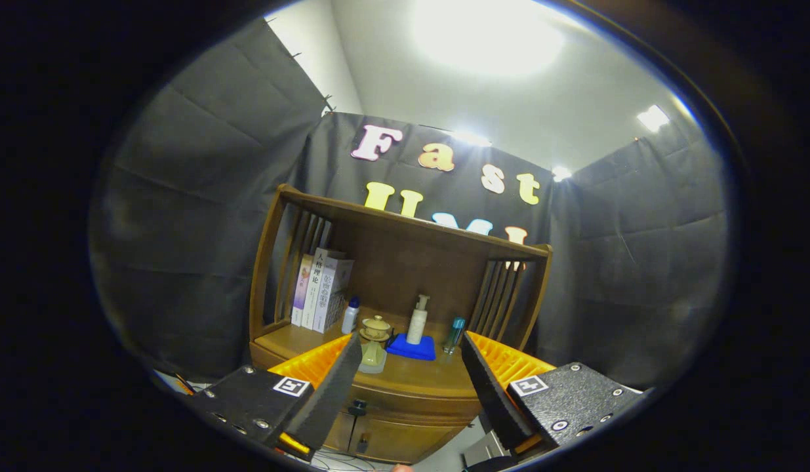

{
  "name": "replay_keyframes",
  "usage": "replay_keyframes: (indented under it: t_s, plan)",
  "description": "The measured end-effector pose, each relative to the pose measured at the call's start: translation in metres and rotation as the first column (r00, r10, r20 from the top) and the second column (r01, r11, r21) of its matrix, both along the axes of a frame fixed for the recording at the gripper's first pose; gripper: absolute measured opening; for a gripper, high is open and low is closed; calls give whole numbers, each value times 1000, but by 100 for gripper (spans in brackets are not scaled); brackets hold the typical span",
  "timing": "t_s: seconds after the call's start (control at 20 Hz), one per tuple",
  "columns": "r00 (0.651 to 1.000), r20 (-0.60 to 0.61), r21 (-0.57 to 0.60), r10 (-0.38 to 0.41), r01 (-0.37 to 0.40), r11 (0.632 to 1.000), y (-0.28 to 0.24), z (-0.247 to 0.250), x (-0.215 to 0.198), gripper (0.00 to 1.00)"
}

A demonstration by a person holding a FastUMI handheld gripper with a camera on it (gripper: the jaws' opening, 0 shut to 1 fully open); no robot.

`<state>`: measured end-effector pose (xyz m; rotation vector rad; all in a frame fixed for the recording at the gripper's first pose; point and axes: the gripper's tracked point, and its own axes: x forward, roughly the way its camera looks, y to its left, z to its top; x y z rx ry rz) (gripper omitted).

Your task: Pull open the drawer, take out the items inside it, and place them on the countertop above the cabinet.

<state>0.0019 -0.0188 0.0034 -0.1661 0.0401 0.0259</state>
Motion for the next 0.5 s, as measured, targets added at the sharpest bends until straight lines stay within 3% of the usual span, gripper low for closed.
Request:
replay_keyframes:
  t_s: [0.2, 0.5]
  plan:
    - [996, -36, 214, 87, -77, 974, 35, -14, -1, 95]
    - [998, -49, 137, 32, -24, 990, 10, -19, 7, 95]
